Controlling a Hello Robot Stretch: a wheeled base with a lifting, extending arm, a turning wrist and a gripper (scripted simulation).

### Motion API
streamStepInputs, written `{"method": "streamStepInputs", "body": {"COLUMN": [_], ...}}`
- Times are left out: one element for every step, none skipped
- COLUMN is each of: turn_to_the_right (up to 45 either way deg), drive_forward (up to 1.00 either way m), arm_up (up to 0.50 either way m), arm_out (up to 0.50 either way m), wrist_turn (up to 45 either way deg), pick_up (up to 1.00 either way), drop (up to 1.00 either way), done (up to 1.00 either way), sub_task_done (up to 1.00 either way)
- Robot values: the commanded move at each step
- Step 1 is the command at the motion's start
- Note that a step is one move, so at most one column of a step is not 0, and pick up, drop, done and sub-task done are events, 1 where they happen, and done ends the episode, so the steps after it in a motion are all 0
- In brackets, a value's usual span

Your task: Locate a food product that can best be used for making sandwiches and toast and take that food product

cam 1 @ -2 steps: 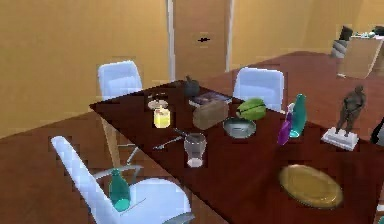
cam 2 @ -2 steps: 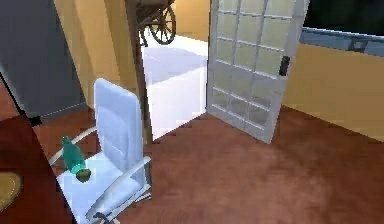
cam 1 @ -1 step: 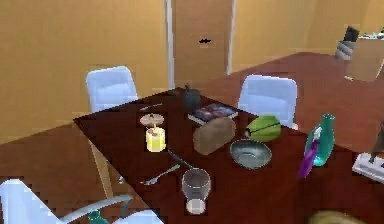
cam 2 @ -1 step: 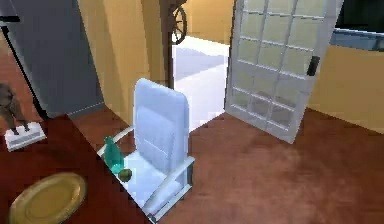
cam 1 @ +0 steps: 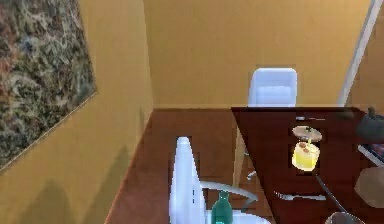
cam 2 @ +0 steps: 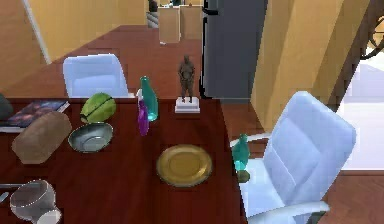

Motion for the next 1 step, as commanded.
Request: {"method": "streamStepInputs", "body": {"turn_to_the_right": [-33.0], "drive_forward": [0.0], "arm_up": [0.0], "arm_out": [0.0], "wrist_turn": [0.0], "pick_up": [0.0], "drop": [0.0], "done": [0.0], "sub_task_done": [0.0]}}
